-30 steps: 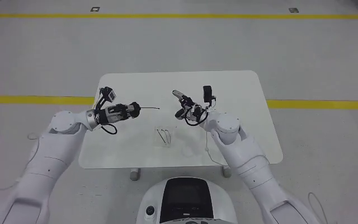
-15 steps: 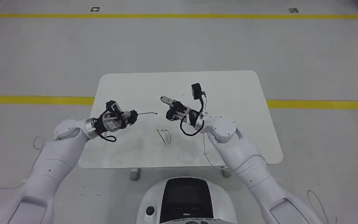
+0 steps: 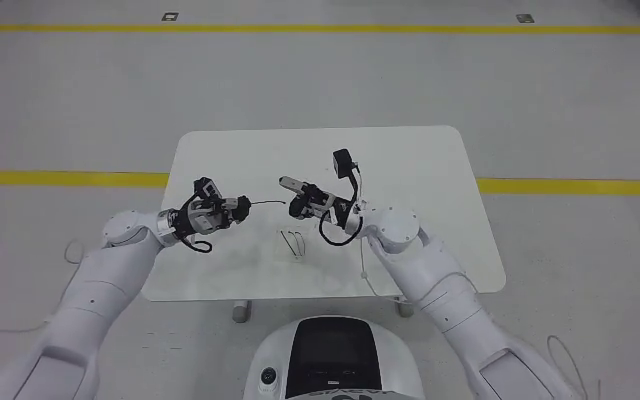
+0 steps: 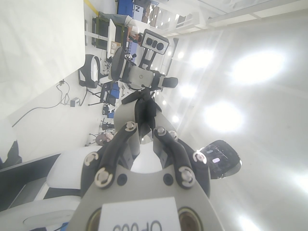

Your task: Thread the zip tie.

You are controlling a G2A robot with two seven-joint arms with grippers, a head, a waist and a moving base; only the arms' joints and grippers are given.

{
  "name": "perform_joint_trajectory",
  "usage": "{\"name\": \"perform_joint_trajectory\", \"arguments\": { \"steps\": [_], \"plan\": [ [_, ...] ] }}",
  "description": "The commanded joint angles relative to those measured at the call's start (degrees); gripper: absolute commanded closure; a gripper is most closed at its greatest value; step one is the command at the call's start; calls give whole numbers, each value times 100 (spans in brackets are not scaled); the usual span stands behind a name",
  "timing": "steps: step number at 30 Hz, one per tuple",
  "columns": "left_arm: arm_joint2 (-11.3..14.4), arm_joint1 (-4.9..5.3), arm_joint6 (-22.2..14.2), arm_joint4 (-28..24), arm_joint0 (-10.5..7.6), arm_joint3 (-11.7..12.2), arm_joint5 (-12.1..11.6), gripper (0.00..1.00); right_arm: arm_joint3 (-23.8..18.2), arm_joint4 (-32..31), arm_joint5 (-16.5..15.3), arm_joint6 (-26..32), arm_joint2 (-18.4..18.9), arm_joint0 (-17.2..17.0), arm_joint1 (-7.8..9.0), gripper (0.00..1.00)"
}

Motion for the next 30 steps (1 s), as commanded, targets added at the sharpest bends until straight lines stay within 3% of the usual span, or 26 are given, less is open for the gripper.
{"name": "perform_joint_trajectory", "arguments": {
  "steps": [1,5,11,20,28,29,30],
  "plan": [
    [7,-2,70,52,20,-106,-8,100,-28,281,-148,62,30,-91,-5,0],
    [-25,35,0,270,56,-72,47,100,175,642,-432,565,160,-104,30,0],
    [20,97,0,271,127,-221,139,100,520,972,-855,1561,137,17,58,0],
    [172,224,0,98,201,-421,114,100,459,986,-870,1510,117,-62,69,0],
    [331,359,0,45,159,-476,-42,100,541,1159,-902,1906,143,-64,119,0],
    [331,359,0,45,159,-476,-42,100,550,1164,-900,1932,143,-61,124,25],
    [331,359,0,45,159,-476,-42,100,556,1166,-895,1955,141,-57,129,33]
  ]
}}
